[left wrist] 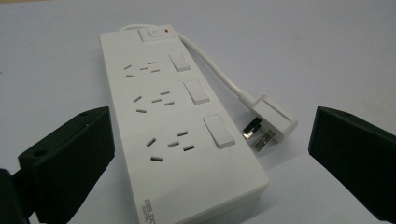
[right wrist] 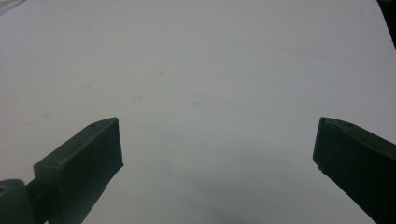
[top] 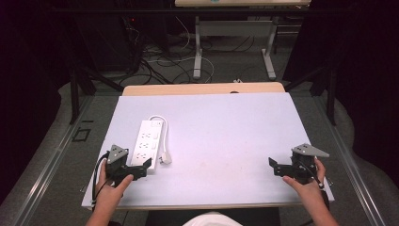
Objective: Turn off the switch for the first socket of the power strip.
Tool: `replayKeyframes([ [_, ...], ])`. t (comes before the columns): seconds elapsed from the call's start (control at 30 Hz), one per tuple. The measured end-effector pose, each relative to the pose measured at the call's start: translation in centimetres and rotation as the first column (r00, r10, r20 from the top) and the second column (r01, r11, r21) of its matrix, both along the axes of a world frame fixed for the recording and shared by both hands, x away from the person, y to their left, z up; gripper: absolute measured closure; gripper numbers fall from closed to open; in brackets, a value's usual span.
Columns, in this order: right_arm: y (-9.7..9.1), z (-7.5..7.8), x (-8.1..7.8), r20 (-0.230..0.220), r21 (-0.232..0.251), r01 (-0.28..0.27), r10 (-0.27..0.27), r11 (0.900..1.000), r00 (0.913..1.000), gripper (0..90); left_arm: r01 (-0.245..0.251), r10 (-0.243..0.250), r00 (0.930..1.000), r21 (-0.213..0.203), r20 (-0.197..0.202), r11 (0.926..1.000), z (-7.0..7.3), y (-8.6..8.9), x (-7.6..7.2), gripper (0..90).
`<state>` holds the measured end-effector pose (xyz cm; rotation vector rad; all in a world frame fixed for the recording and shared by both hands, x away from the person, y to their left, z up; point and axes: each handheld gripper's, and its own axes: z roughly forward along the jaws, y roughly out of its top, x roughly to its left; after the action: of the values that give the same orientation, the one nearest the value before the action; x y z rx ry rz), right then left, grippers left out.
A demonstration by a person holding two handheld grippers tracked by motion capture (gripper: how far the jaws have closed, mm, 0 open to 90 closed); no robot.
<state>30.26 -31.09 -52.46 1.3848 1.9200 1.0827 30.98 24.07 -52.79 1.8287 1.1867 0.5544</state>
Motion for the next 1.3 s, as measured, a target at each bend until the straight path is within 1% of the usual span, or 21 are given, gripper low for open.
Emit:
replayKeyframes([
  [0.07,0.1,0.0,0.0,0.002,0.002,0.003,-0.003,1.0,1.0,1.0,0.002,-0.002,1.0,0.012,0.005,0.9999,0.1,0.0,-0.1,0.2],
  [0.13,0.1,0.1,0.1,0.006,0.001,0.005,-0.005,1.0,1.0,1.0,0.0,0.0,1.0,0.005,0.003,1.0,0.1,-0.1,-0.2,0.2],
  [0.23,0.0,0.2,0.3,0.006,0.009,0.006,-0.006,0.9999,1.0,1.0,-0.004,0.004,1.0,0.006,-0.001,1.0,0.1,-0.1,-0.3,0.2],
  [0.3,0.1,0.1,0.4,0.01,0.01,0.007,-0.007,0.9999,0.9999,1.0,-0.01,0.01,0.9999,0.018,-0.003,0.9998,0.1,-0.2,-0.2,0.2],
  [0.33,0.0,0.1,0.5,0.005,0.005,0.005,-0.005,1.0,1.0,1.1,-0.013,0.013,0.9999,0.015,-0.004,0.9998,0.2,-0.3,-0.3,0.2],
  [0.43,0.0,0.0,0.6,0.01,0.008,0.007,-0.007,0.9999,0.9999,1.1,0.004,-0.004,1.0,0.028,-0.004,0.9996,0.4,-0.4,-0.3,0.2],
  [0.47,0.0,0.0,0.6,-0.003,0.013,0.008,-0.008,0.9999,1.0,1.1,0.008,-0.007,1.0,0.031,-0.006,0.9995,0.5,-0.4,-0.3,0.2],
  [0.6,-0.1,0.0,0.6,-0.002,0.014,0.002,-0.002,0.9999,1.0,1.3,0.014,-0.014,0.9999,0.043,0.001,0.999,0.9,-0.7,-0.3,0.2],
  [0.67,-0.1,-0.1,0.7,-0.001,0.015,0.01,-0.01,0.9998,1.0,1.5,0.016,-0.016,0.9999,0.041,-0.003,0.9991,1.0,-0.8,-0.2,0.2],
  [0.7,-0.1,-0.1,0.7,-0.001,0.015,0.01,-0.01,0.9998,0.9999,1.5,0.021,-0.021,0.9998,0.05,-0.001,0.9985,1.1,-0.8,-0.2,0.2],
  [0.73,-0.1,-0.1,0.7,0.0,0.015,0.009,-0.009,0.9998,1.0,1.6,0.02,-0.02,0.9998,0.04,-0.008,0.999,1.2,-0.9,-0.1,0.3],
  [0.77,-0.1,-0.1,0.7,-0.001,0.018,0.012,-0.012,0.9998,0.9999,1.7,0.019,-0.019,0.9998,0.039,-0.01,0.9991,1.2,-1.0,-0.1,0.4],
  [0.8,-0.1,-0.1,0.7,-0.002,0.018,0.011,-0.011,0.9998,0.9999,1.8,0.023,-0.022,0.9997,0.05,-0.005,0.9985,1.3,-0.9,0.0,0.4],
  [0.83,-0.1,-0.1,0.7,0.0,0.02,0.01,-0.01,0.9997,0.9999,1.9,0.022,-0.021,0.9997,0.038,-0.013,0.999,1.4,-1.0,0.0,0.6],
  [0.9,0.0,-0.2,0.7,-0.001,0.021,0.009,-0.009,0.9997,1.0,2.1,0.027,-0.026,0.9996,0.051,-0.012,0.9983,1.6,-1.0,0.0,1.0],
  [0.97,-0.1,-0.1,0.8,-0.003,0.019,0.008,-0.008,0.9998,1.0,2.2,0.025,-0.025,0.9996,0.054,-0.015,0.9982,1.8,-1.0,0.1,1.5],
  [1.1,0.0,-0.1,0.8,-0.01,0.025,0.003,-0.003,0.9997,0.9999,2.5,0.024,-0.024,0.9996,0.051,-0.015,0.9984,2.3,-1.0,0.1,2.5],
  [1.17,0.0,-0.1,0.8,-0.01,0.026,0.002,-0.002,0.9997,1.0,2.7,0.021,-0.02,0.9996,0.043,-0.02,0.9989,2.5,-1.0,0.2,3.0],
  [1.2,0.0,-0.1,0.8,-0.012,0.023,0.005,-0.004,0.9997,0.9999,2.7,0.024,-0.023,0.9995,0.046,-0.02,0.9986,2.7,-1.0,0.2,3.4],
  [1.27,0.1,-0.2,0.8,-0.014,0.031,0.004,-0.003,0.9995,0.9999,2.9,0.029,-0.028,0.9995,0.062,-0.014,0.9977,2.9,-0.9,0.3,4.0],
  [1.3,0.1,-0.2,0.8,-0.013,0.028,0.0,0.0,0.9996,0.9999,2.9,0.03,-0.029,0.9994,0.054,-0.017,0.9981,3.1,-1.0,0.3,4.3],
])
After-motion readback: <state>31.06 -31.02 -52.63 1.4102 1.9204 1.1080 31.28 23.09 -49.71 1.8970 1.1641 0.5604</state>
